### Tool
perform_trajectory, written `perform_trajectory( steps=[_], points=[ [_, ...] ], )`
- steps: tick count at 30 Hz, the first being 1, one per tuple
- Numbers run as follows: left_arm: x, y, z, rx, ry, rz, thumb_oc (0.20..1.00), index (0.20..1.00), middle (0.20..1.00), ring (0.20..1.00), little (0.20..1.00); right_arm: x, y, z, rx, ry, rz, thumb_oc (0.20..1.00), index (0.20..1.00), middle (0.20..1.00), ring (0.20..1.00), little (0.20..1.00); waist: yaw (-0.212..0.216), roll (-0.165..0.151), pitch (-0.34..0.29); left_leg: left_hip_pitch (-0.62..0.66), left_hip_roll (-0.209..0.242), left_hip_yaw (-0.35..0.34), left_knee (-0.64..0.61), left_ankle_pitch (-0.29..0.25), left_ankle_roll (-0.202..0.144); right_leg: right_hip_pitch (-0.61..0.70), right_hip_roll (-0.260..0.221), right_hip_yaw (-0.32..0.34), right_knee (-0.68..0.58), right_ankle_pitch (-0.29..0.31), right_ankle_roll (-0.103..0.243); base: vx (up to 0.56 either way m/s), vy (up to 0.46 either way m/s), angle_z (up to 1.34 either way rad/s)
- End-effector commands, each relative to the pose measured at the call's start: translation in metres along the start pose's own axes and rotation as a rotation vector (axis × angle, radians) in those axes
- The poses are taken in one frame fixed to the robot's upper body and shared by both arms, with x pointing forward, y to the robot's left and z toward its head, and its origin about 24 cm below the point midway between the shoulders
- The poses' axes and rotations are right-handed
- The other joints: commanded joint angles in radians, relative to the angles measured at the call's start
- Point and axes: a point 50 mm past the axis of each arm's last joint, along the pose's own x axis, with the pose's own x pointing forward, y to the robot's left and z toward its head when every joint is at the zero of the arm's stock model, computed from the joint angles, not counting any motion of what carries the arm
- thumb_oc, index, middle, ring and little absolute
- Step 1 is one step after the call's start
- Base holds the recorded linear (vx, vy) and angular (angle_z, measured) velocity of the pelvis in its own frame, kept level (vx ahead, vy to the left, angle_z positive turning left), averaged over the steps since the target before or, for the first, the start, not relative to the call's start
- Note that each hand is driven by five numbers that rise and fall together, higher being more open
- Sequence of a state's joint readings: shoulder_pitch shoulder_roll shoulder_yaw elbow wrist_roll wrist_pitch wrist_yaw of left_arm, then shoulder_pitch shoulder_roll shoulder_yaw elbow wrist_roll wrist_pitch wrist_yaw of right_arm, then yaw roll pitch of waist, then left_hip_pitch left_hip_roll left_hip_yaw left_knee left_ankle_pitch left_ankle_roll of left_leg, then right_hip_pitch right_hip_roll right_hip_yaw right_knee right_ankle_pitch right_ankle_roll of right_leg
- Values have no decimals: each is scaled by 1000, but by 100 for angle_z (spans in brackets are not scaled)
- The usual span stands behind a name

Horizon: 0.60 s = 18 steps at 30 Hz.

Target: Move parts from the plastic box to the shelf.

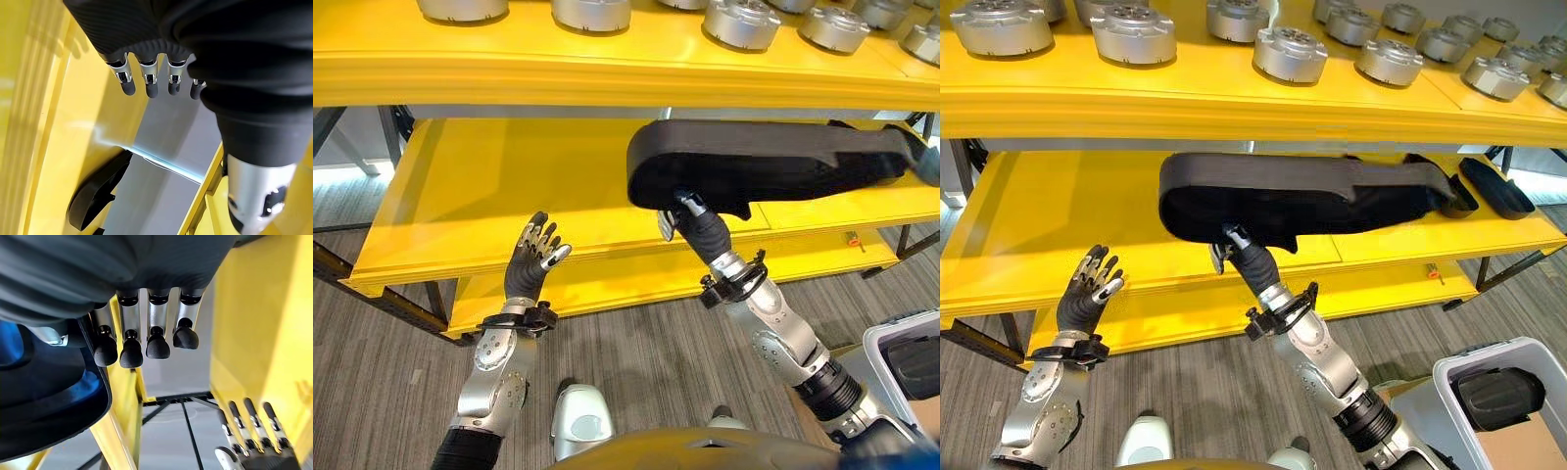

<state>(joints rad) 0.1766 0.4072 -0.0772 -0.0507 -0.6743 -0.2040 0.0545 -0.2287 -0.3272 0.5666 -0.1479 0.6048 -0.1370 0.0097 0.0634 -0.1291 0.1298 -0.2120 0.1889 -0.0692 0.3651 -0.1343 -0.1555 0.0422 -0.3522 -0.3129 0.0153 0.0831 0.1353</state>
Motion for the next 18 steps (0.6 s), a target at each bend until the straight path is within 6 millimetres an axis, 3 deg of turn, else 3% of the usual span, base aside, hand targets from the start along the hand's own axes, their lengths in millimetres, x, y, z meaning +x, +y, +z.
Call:
perform_trajectory(
  steps=[1,10,18],
  points=[
    [2,-11,27,38,-151,-41,1000,1000,1000,1000,1000,12,2,39,-94,-184,52,200,200,200,200,200,19,25,15,136,-34,63,-161,24,68,17,-54,1,161,-45,68,0,0,0],
    [2,-9,25,49,-153,-28,1000,1000,1000,1000,1000,14,3,49,-177,-242,30,200,200,200,200,200,25,20,15,131,-44,58,-162,21,77,14,-61,-7,169,-36,71,-1,1,2],
    [1,-9,24,52,-148,-23,1000,1000,1000,1000,1000,17,8,20,-69,-129,28,200,200,200,200,200,35,20,31,133,-48,56,-155,16,82,11,-64,-1,182,-37,70,0,0,0]
  ],
)
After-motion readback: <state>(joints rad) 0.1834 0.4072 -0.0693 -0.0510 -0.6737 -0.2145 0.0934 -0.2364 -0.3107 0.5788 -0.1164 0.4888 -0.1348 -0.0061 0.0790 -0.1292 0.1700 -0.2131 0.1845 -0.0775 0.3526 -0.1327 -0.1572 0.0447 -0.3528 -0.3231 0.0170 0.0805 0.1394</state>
